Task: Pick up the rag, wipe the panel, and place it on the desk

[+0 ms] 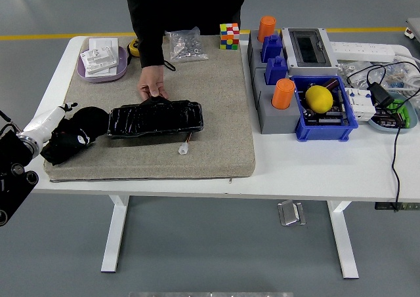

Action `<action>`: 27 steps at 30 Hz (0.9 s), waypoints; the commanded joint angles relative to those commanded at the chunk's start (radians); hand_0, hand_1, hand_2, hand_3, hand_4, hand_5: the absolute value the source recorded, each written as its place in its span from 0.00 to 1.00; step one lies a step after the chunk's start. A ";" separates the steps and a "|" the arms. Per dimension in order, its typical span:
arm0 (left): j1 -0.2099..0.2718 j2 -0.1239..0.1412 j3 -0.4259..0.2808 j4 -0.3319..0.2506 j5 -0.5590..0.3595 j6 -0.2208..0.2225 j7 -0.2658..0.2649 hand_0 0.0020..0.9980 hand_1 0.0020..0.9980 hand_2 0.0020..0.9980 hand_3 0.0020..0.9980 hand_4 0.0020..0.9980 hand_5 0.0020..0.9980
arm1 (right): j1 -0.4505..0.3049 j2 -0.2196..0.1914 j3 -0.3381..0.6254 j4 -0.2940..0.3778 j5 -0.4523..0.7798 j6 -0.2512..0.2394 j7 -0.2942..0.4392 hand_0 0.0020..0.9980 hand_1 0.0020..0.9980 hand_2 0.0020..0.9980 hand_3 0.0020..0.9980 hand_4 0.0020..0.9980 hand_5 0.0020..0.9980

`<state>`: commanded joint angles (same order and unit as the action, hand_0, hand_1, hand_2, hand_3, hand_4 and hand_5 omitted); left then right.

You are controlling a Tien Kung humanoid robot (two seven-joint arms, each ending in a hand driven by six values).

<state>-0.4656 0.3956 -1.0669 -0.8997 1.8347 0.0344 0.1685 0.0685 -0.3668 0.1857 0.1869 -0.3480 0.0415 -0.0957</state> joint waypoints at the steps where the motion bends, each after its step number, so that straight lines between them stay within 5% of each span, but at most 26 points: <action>1: 0.000 -0.001 0.001 0.001 0.001 0.003 -0.001 0.83 0.89 0.93 0.94 0.92 0.38 | 0.000 -0.001 0.000 0.000 0.000 0.000 0.000 0.73 0.59 0.67 0.58 1.00 0.43; 2: -0.001 -0.001 0.002 0.001 -0.001 0.008 -0.002 0.75 0.81 0.91 0.91 0.87 0.33 | 0.000 -0.001 0.000 0.000 0.000 0.000 0.000 0.73 0.59 0.67 0.58 1.00 0.43; 7: -0.003 -0.006 0.006 0.009 -0.010 0.033 -0.008 0.75 0.81 0.91 0.91 0.87 0.33 | 0.001 -0.003 0.003 0.000 -0.002 0.001 0.000 0.73 0.59 0.67 0.58 1.00 0.43; 8: -0.003 -0.006 0.007 0.010 -0.011 0.033 -0.007 0.64 0.70 0.87 0.89 0.79 0.24 | 0.000 -0.003 0.007 0.000 -0.004 0.001 0.000 0.73 0.59 0.67 0.58 1.00 0.43; 19: -0.006 -0.006 0.015 0.022 -0.016 0.052 -0.006 0.57 0.63 0.84 0.87 0.77 0.23 | 0.002 -0.006 0.024 0.000 -0.012 0.000 0.001 0.73 0.59 0.67 0.58 1.00 0.43; 20: -0.006 -0.006 0.015 0.023 -0.017 0.054 -0.007 0.52 0.51 0.82 0.72 0.73 0.20 | 0.002 -0.006 0.026 0.000 -0.013 0.000 0.001 0.73 0.59 0.67 0.58 1.00 0.43; 25: -0.007 -0.007 0.021 0.025 -0.024 0.075 -0.008 0.52 0.51 0.82 0.72 0.73 0.20 | 0.004 -0.007 0.022 -0.001 -0.009 0.001 0.000 0.73 0.59 0.67 0.58 1.00 0.43; 26: -0.007 -0.007 0.023 0.025 -0.026 0.082 -0.010 0.42 0.37 0.62 0.51 0.54 0.10 | 0.004 -0.006 0.021 -0.002 -0.007 0.000 0.000 0.73 0.59 0.67 0.58 1.00 0.43; 27: -0.007 -0.006 0.025 0.024 -0.027 0.090 -0.012 0.42 0.37 0.62 0.51 0.54 0.10 | 0.004 -0.006 0.019 -0.002 -0.006 0.000 0.000 0.73 0.59 0.67 0.58 1.00 0.43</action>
<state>-0.4725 0.3893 -1.0422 -0.8753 1.8074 0.1246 0.1564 0.0727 -0.3729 0.2044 0.1850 -0.3540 0.0419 -0.0957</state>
